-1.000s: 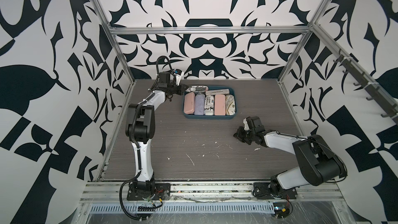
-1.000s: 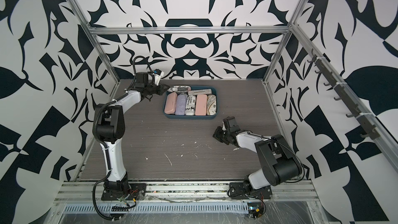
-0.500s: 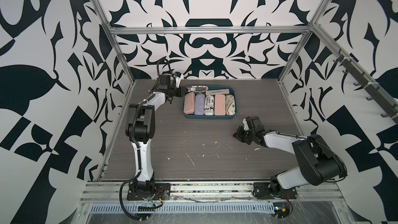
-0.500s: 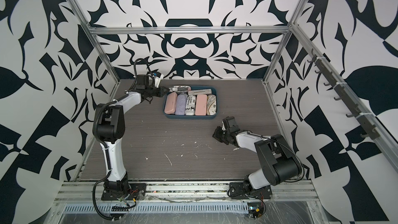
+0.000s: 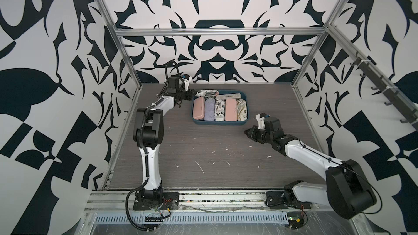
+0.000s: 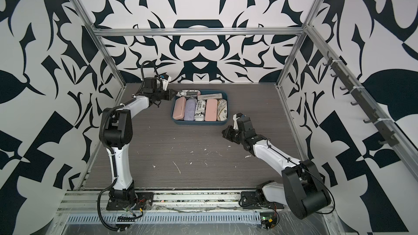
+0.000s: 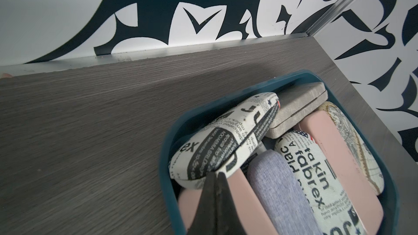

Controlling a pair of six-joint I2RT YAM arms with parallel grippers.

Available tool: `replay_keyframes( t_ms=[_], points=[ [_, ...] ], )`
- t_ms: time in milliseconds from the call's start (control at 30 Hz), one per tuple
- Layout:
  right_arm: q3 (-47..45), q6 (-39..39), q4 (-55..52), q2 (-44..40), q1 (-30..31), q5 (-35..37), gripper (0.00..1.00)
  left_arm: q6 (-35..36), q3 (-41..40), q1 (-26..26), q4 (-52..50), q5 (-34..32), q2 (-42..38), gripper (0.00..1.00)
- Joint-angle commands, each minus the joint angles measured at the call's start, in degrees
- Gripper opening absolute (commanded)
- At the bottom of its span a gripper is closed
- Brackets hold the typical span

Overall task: Put the glasses cases into the storage boxes
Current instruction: Adjust the glasses case in the storage box.

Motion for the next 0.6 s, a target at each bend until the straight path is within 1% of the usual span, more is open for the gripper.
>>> replay_keyframes(
  t_ms=[0,367,467,567],
  points=[
    [1.6,-1.5,-1.5,-1.1,0.3,0.5,0.0,-0.3,1.9,-0.1,-1.4,-0.8,2.2,0.0],
    [0.8,-0.7,-0.3,-0.6,0.2,0.3,0.0,2.1,4.8,-1.1,-5.8,-4.3,3.9,0.0],
    [0.7,-0.7,-0.2,-0.4,0.2,0.2,0.0,1.4,4.1,-1.1,-5.3,-2.6,1.3,0.0],
    [0.5,-0.6,0.1,-0.4,0.2,0.3,0.0,-0.8,1.9,-1.4,-0.8,-1.0,-3.2,0.0]
  ],
)
